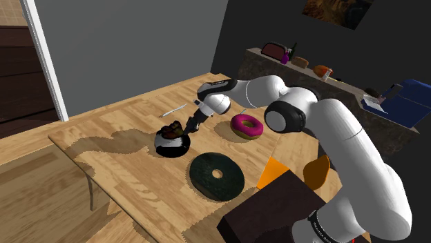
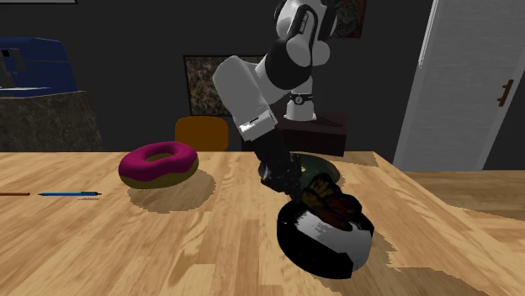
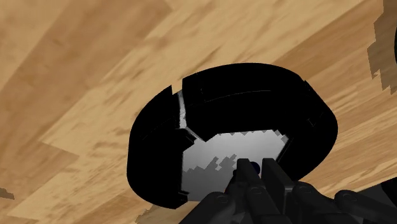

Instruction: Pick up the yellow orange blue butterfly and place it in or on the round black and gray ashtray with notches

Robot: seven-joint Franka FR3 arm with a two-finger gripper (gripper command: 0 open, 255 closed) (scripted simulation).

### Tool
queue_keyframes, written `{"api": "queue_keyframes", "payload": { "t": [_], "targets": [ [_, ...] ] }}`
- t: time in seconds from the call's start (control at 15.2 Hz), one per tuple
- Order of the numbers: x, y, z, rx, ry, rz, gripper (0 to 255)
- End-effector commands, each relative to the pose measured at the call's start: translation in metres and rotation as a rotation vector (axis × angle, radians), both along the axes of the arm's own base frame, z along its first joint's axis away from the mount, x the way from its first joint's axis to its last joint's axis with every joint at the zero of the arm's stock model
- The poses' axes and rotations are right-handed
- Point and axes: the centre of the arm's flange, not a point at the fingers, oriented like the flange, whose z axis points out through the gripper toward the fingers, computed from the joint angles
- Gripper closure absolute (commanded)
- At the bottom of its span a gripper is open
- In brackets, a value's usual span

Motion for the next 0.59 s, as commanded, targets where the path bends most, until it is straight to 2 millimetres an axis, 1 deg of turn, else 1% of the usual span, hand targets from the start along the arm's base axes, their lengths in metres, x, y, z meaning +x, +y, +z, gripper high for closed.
{"api": "queue_keyframes", "payload": {
  "t": [0.0,0.4,0.46,0.53],
  "targets": [
    [0.0008,0.0008,-0.0044,0.0,0.0,0.0,255],
    [0.0008,0.0008,-0.0043,0.0,0.0,0.0,255],
    [0.0008,0.0008,-0.0044,0.0,0.0,0.0,0],
    [0.0008,0.0008,-0.0044,0.0,0.0,0.0,0]
  ]
}}
